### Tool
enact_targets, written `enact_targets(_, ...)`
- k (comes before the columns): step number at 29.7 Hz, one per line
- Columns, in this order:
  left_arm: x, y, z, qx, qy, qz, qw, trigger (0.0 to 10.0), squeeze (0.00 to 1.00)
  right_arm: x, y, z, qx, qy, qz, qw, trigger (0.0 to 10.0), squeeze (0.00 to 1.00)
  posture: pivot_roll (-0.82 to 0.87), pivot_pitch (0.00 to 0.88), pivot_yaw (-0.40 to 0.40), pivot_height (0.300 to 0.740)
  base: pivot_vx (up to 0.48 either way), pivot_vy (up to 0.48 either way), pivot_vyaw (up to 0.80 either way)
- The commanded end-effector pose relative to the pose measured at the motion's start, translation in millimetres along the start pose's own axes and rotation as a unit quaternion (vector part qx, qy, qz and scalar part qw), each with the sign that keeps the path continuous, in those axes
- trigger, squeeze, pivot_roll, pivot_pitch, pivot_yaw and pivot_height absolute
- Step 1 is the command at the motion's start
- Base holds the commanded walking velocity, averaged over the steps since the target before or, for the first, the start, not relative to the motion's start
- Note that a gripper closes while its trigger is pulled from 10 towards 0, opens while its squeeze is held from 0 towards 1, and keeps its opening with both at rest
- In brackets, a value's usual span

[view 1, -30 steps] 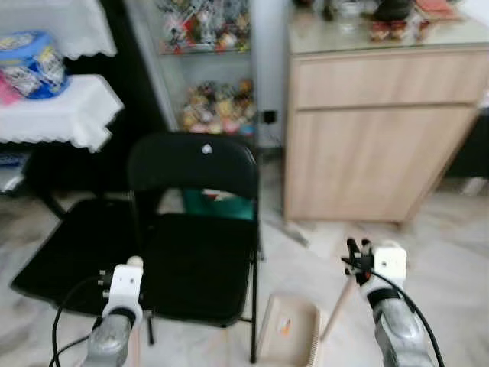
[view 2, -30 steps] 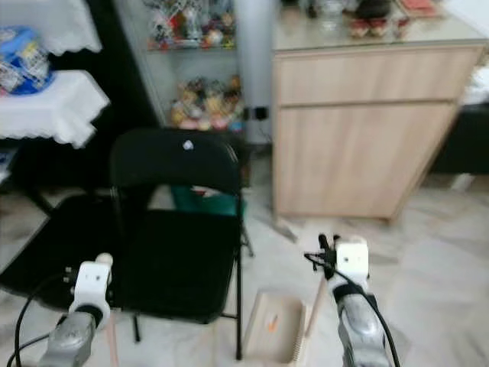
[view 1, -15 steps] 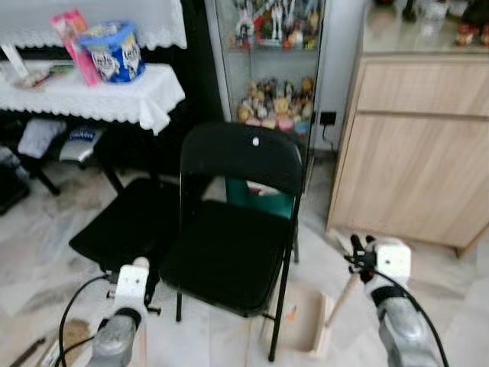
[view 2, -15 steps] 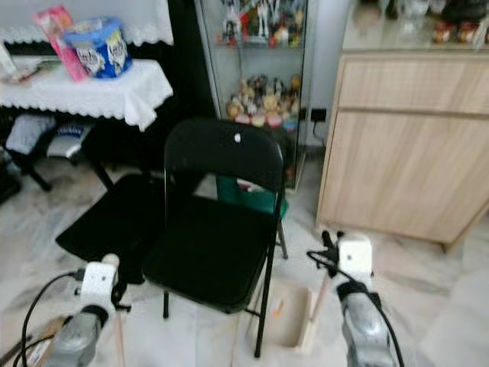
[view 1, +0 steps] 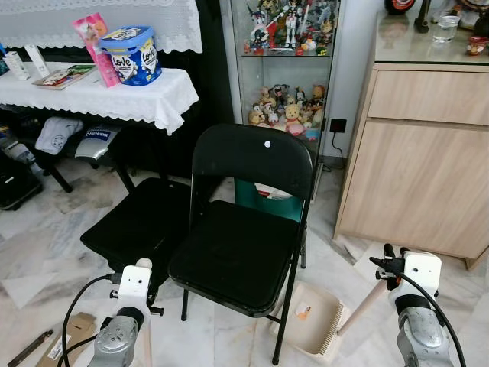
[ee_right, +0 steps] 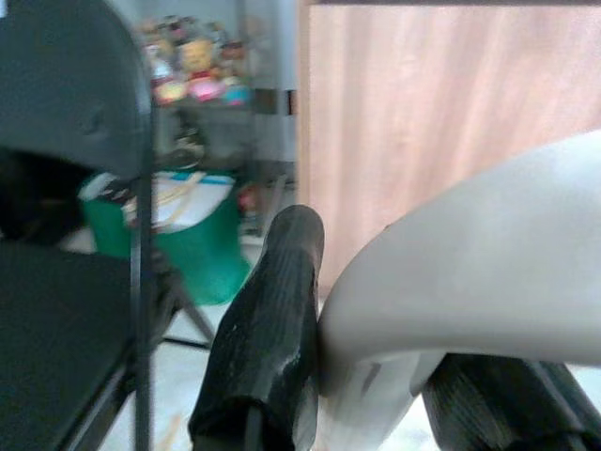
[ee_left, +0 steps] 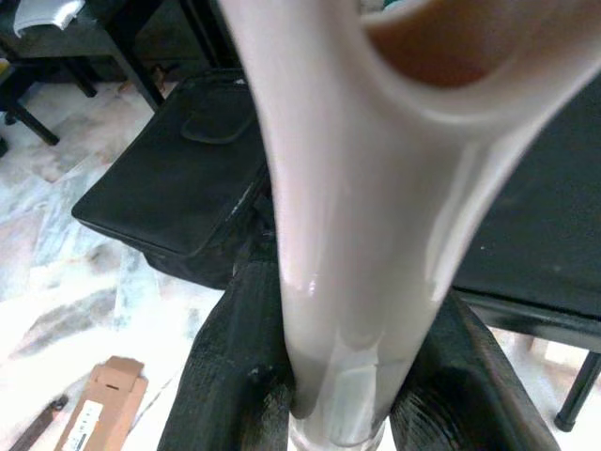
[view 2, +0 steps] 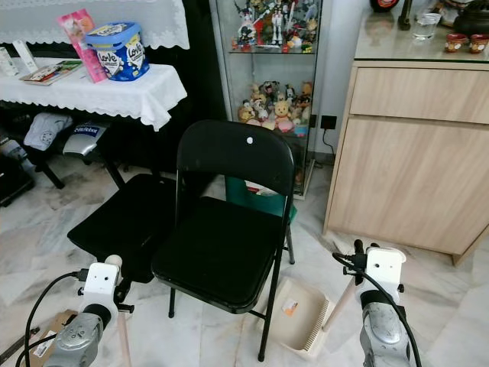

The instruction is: Sweep floor

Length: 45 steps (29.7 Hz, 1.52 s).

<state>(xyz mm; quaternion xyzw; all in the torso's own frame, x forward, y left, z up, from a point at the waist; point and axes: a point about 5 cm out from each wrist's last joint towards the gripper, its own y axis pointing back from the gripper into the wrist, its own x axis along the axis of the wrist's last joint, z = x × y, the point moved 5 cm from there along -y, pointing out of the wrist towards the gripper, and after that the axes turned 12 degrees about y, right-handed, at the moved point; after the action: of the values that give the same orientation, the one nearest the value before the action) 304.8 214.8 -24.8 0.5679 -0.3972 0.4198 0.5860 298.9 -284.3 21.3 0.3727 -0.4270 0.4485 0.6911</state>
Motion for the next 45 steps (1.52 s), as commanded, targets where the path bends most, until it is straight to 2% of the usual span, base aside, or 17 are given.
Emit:
enact_targets(1, -0.7, 1.0, -5.8, 0.001, -0.017, -0.007, 1.000, 10.0, 0.00, -26.8, 9.4, 14.6, -0.016, 0.037, -0.055, 0.998, 10.0, 0.00, -0.14, 0.000, 0.137, 0.740, 0.000, 0.000, 0.00)
enact_targets(2, -0.1, 0.7, -5.6, 0.000, -0.017, -0.006, 1.000, 10.0, 0.00, -25.6, 9.2, 19.2, -0.027, 0.042, -0.054, 0.997, 10.0, 0.00, -0.14, 0.000, 0.137, 0.740, 0.000, 0.000, 0.00)
enact_targets(4, 1.8, 0.0, -5.5, -0.001, -0.017, -0.003, 1.000, 10.0, 0.00, -7.9, 5.8, 24.9, -0.037, 0.028, -0.023, 0.999, 10.0, 0.00, -0.14, 0.000, 0.139, 0.740, 0.000, 0.000, 0.00)
enact_targets(5, 1.8, 0.0, -5.5, -0.001, -0.017, -0.003, 1.000, 10.0, 0.00, -7.9, 5.8, 24.9, -0.037, 0.028, -0.023, 0.999, 10.0, 0.00, -0.14, 0.000, 0.139, 0.740, 0.000, 0.000, 0.00)
enact_targets(6, 2.7, -0.5, -5.7, -0.001, -0.017, -0.002, 1.000, 10.0, 0.00, 3.5, 4.4, 27.3, -0.041, 0.022, -0.003, 0.999, 10.0, 0.00, -0.15, 0.000, 0.142, 0.740, 0.000, 0.000, 0.00)
enact_targets(7, 2.7, -0.5, -5.7, -0.001, -0.017, -0.002, 1.000, 10.0, 0.00, 3.5, 4.4, 27.3, -0.041, 0.022, -0.003, 0.999, 10.0, 0.00, -0.15, 0.000, 0.142, 0.740, 0.000, 0.000, 0.00)
enact_targets(8, 3.8, -1.1, -5.7, -0.001, -0.017, 0.000, 1.000, 10.0, 0.00, 16.7, 4.3, 30.4, -0.047, 0.023, 0.020, 0.998, 10.0, 0.00, -0.15, 0.000, 0.142, 0.740, 0.000, 0.000, 0.00)
enact_targets(9, 3.8, -1.1, -5.7, -0.001, -0.017, 0.000, 1.000, 10.0, 0.00, 16.7, 4.3, 30.4, -0.047, 0.023, 0.020, 0.998, 10.0, 0.00, -0.15, 0.000, 0.142, 0.740, 0.000, 0.000, 0.00)
enact_targets(10, 5.8, -2.3, -5.1, -0.002, -0.016, 0.002, 1.000, 10.0, 0.00, 35.4, 6.5, 36.9, -0.064, 0.025, 0.050, 0.996, 10.0, 0.00, -0.15, 0.000, 0.143, 0.740, 0.000, 0.000, 0.00)
enact_targets(12, 7.2, -3.4, -4.0, -0.003, -0.015, 0.004, 1.000, 10.0, 0.00, 47.7, 9.6, 41.6, -0.078, 0.023, 0.071, 0.994, 10.0, 0.00, -0.16, 0.000, 0.143, 0.740, 0.000, 0.000, 0.00)
enact_targets(15, 9.8, -5.3, -0.7, -0.006, -0.011, 0.008, 1.000, 10.0, 0.00, 64.0, 14.8, 38.0, -0.073, 0.006, 0.100, 0.992, 10.0, 0.00, -0.16, 0.000, 0.144, 0.740, 0.000, 0.000, 0.00)
enact_targets(16, 12.5, -6.7, 2.1, -0.008, -0.005, 0.014, 1.000, 10.0, 0.00, 71.8, 16.9, 29.4, -0.053, -0.003, 0.114, 0.992, 10.0, 0.00, -0.17, 0.000, 0.143, 0.740, 0.000, 0.000, 0.00)
enact_targets(21, 17.7, -8.7, 6.7, -0.009, 0.007, 0.027, 1.000, 10.0, 0.00, 68.2, 19.3, 10.9, -0.027, -0.016, 0.105, 0.994, 10.0, 0.00, -0.15, 0.000, 0.131, 0.740, 0.000, 0.000, 0.00)
enact_targets(25, 17.5, -8.2, 7.1, -0.007, 0.011, 0.029, 0.999, 10.0, 0.00, 65.4, 21.5, 2.3, -0.015, -0.014, 0.095, 0.995, 10.0, 0.00, -0.15, 0.000, 0.129, 0.740, 0.000, 0.000, 0.35)
enact_targets(32, 17.4, -8.1, 8.4, -0.009, 0.009, 0.030, 0.999, 10.0, 0.00, 65.7, 24.3, 6.4, -0.020, -0.023, 0.088, 0.996, 10.0, 0.00, -0.15, 0.000, 0.130, 0.740, 0.000, 0.000, 0.56)
enact_targets(44, 16.6, -8.2, 13.0, -0.020, 0.005, 0.029, 0.999, 10.0, 0.00, 58.4, 25.5, 19.5, -0.041, -0.012, 0.069, 0.997, 10.0, 0.00, -0.16, 0.000, 0.133, 0.740, 0.000, 0.000, 0.00)
enact_targets(45, 16.3, -8.0, 13.4, -0.022, 0.001, 0.029, 0.999, 10.0, 0.00, 52.1, 24.3, 29.3, -0.067, 0.003, 0.049, 0.997, 10.0, 0.00, -0.16, 0.000, 0.133, 0.740, 0.000, 0.000, 0.00)
